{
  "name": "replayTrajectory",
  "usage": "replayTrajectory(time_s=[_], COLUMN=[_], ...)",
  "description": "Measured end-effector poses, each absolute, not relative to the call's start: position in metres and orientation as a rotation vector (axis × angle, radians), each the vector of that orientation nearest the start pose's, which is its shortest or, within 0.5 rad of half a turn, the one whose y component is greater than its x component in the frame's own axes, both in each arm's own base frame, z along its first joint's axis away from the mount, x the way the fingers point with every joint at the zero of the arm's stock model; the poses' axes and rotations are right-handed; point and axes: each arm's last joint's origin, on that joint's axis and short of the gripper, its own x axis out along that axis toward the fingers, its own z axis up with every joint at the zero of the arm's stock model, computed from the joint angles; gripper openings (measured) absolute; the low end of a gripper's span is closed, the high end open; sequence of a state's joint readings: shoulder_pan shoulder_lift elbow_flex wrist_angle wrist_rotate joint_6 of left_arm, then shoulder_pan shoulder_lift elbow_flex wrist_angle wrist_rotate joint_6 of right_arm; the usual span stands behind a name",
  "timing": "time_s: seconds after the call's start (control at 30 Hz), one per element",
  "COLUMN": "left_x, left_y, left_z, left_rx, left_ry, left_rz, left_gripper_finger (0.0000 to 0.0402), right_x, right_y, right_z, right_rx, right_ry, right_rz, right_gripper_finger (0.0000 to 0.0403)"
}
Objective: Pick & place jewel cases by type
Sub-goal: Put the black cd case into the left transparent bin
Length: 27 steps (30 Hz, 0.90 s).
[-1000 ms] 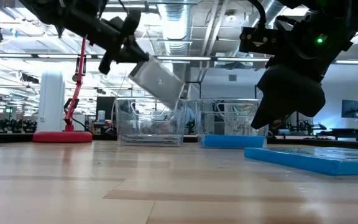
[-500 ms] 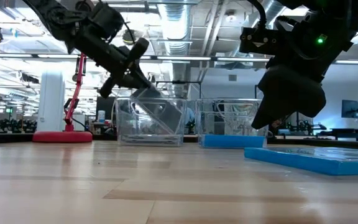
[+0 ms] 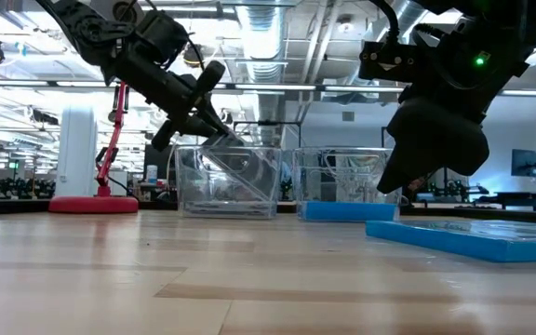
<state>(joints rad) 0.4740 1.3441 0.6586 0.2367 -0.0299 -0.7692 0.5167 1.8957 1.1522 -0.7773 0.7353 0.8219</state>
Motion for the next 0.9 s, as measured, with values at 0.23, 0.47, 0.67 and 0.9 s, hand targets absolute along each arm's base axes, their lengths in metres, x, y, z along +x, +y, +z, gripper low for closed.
replayTrajectory(time_s=[0.23, 0.47, 0.67, 0.9], left_x=[0.2444, 0.2443, 0.2442, 0.2424], left_y=[0.1264, 0.1263, 0.1263, 0.1281], left_z=[0.2095, 0.2094, 0.2092, 0.2076], left_rx=[-0.804, -0.791, -0.758, -0.735], left_ry=[0.248, 0.253, 0.264, 0.283], left_rz=[0.641, 0.639, 0.634, 0.650], left_gripper_finger=[0.0060, 0.0104, 0.0133, 0.0152], right_x=[0.2962, 0.2962, 0.2962, 0.2962], right_y=[0.1460, 0.1460, 0.1460, 0.1460], right_z=[0.1429, 0.1429, 0.1429, 0.1429], right_rx=[-0.175, -0.175, -0.175, -0.175], right_ry=[1.023, 1.024, 1.024, 1.024], right_rz=[-0.629, -0.628, -0.628, -0.628], right_gripper_finger=[0.0118, 0.0118, 0.0118, 0.0118])
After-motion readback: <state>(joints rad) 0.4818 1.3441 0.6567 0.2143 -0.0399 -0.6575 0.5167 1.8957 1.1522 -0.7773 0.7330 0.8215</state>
